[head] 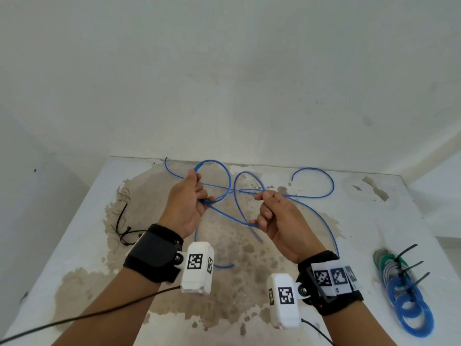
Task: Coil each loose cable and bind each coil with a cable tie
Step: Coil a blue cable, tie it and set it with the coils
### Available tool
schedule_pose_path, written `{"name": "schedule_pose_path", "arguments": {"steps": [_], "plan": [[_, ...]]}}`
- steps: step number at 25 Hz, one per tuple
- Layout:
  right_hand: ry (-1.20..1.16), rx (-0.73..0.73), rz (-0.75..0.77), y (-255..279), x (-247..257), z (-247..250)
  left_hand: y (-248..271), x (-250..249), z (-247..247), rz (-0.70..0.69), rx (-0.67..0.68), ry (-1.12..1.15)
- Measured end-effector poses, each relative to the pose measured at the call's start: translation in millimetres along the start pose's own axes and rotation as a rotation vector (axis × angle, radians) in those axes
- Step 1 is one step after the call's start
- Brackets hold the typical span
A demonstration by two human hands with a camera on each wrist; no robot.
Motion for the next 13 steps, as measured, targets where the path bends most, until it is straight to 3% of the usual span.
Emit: {"name": "schedule_pose_path", "arguments": {"steps": [10, 13], "plan": [[-0.01, 0.062, -0.022, 12.0, -1.2, 4.4, -17.2, -24.9, 7.5, -0.059, -0.04, 0.067], [0.138, 0.022, 0.019, 6.5, 6.8, 6.6, -7.1, -16.0, 1.3, -0.077, 0.038, -0.236]]}}
Point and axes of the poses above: each hand's wrist, its own y-axis away from the middle knuckle, its own z-axis out of the back of the hand, x = y × z, the point moved 6 cm from there along -y, towards the middle knuckle, and after that the axes turned 3 degrees about y, right-handed, at the moved point
